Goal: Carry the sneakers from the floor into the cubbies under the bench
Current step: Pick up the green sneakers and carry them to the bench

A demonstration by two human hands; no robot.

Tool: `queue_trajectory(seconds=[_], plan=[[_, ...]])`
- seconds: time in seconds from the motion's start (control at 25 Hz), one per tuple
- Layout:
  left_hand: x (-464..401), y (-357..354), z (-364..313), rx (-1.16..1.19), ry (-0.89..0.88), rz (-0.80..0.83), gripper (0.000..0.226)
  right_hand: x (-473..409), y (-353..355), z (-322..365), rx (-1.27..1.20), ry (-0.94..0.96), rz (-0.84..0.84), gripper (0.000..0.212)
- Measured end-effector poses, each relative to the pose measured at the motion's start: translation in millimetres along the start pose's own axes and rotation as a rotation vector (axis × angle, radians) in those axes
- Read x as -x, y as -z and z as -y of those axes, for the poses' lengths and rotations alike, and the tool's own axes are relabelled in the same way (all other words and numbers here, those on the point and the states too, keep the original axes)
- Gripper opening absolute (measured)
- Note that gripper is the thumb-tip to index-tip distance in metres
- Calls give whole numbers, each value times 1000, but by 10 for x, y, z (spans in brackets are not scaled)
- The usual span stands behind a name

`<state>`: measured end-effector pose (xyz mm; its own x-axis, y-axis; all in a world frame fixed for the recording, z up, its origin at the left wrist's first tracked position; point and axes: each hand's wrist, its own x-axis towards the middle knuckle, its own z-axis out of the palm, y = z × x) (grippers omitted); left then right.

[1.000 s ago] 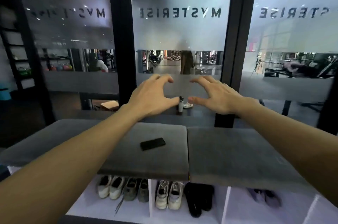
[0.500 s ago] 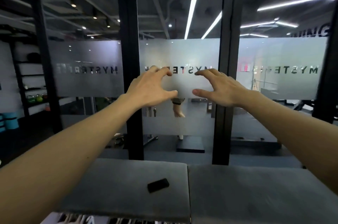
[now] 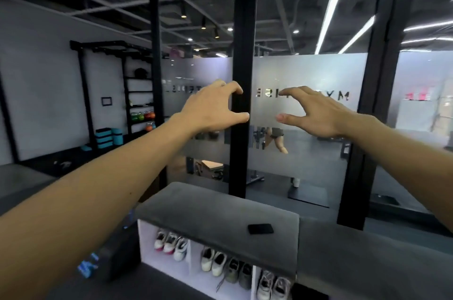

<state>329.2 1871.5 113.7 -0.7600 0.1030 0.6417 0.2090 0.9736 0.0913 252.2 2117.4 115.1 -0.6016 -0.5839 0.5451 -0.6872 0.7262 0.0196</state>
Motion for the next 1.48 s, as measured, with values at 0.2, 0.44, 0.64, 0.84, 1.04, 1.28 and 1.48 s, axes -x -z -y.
queue_trajectory(seconds=[0.2, 0.44, 0.64, 0.84, 1.04, 1.28, 1.48], plan=[[815, 686, 797, -156, 170, 25, 60, -393, -302, 1038, -177, 157, 14, 69], [1769, 1497, 2033, -310, 369, 32, 65, -1157, -762, 2682, -289, 359, 42, 64], [2487, 2229, 3335, -404, 518, 16, 60, -1896, -1376, 4265, -458, 476, 38, 70], [2840, 2618, 4482, -426, 602, 65, 57, -2642, -1916, 5458, -498, 502, 105, 54], [2861, 2737, 5660, -429, 639, 49, 52, -3477, -2468, 6258, -489, 555, 120, 54], [2539, 2609, 7298, -445, 644, 47, 49, -4865, -3376, 6994, -479, 596, 101, 52], [2132, 2660, 8615, -454, 677, 10, 50, -6127, -3964, 7588, -508, 600, 88, 53]])
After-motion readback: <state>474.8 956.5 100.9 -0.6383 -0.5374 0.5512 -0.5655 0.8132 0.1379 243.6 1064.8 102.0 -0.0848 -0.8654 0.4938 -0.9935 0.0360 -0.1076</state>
